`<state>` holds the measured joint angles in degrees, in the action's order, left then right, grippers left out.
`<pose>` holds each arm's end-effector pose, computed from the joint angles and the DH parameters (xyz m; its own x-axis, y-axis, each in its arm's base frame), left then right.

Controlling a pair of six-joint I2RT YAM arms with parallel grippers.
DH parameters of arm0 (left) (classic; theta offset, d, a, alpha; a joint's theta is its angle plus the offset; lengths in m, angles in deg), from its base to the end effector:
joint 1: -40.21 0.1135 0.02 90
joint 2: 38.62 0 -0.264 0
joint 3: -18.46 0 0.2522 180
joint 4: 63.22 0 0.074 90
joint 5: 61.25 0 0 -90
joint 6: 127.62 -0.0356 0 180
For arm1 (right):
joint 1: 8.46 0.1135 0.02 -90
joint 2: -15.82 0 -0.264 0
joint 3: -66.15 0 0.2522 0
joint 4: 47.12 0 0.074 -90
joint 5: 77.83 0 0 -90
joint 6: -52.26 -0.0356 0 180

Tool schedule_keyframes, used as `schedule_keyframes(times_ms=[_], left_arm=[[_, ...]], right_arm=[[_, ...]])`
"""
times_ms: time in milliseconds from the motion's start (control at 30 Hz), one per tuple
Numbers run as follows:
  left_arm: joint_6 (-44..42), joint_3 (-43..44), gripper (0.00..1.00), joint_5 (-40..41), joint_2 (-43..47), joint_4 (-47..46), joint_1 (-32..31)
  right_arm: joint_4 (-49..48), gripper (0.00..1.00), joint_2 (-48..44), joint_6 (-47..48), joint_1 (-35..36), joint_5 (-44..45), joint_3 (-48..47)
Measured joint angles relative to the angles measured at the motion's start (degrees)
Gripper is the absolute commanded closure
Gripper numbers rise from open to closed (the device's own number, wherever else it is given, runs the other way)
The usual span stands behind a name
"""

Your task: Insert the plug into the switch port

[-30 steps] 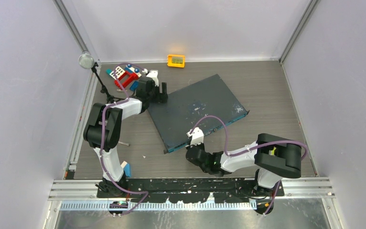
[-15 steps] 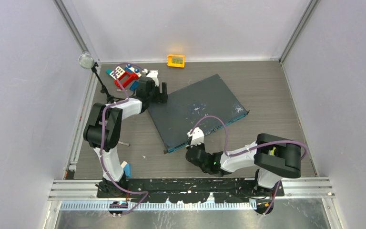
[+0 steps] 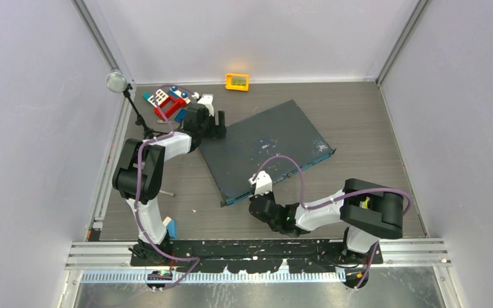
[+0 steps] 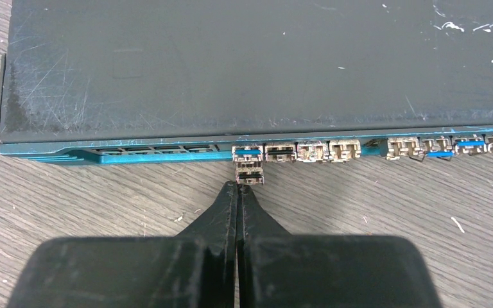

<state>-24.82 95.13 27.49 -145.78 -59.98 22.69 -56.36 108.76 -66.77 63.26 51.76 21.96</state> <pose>0.3873 -0.1231 0.1769 -0.5869 -0.0470 -0.8083 0.1932 0.9614 -0.1962 0.1088 0.2569 0.1230 -0.4547 -0.1844 -0.8713 -0.4081 0.9127 0.0199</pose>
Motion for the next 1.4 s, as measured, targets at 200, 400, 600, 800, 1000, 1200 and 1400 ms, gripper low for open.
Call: schedule_keyframes(times_ms=[200, 400, 600, 800, 1000, 1200, 1400], left_arm=[[0.0, 0.2, 0.18, 0.0, -0.1, 0.1, 0.0], [0.0, 0.3, 0.18, 0.0, -0.2, 0.1, -0.1], [0.0, 0.4, 0.18, 0.0, -0.2, 0.1, -0.2], [0.0, 0.4, 0.18, 0.0, -0.3, 0.1, -0.3], [-0.1, 0.5, 0.18, 0.0, -0.3, 0.1, -0.3], [-0.1, 0.5, 0.18, 0.0, -0.3, 0.1, -0.3], [-0.2, 0.5, 0.18, 0.0, -0.3, 0.1, -0.4]], right_arm=[[1.8, 1.0, -1.7, -0.1, -1.0, -3.0, 0.1], [2.6, 1.0, -7.8, -3.6, -0.4, -3.2, 6.0], [-2.4, 0.99, -7.8, -7.2, 0.2, -1.3, 9.0], [-10.6, 0.99, -3.4, -8.9, 0.5, 0.0, 9.2], [-13.0, 1.0, -1.3, -10.1, 0.6, 1.1, 8.5], [-12.3, 1.0, -0.9, -11.6, 1.0, 3.1, 8.1], [-13.6, 1.0, 1.2, -12.1, 1.4, 6.1, 7.3]])
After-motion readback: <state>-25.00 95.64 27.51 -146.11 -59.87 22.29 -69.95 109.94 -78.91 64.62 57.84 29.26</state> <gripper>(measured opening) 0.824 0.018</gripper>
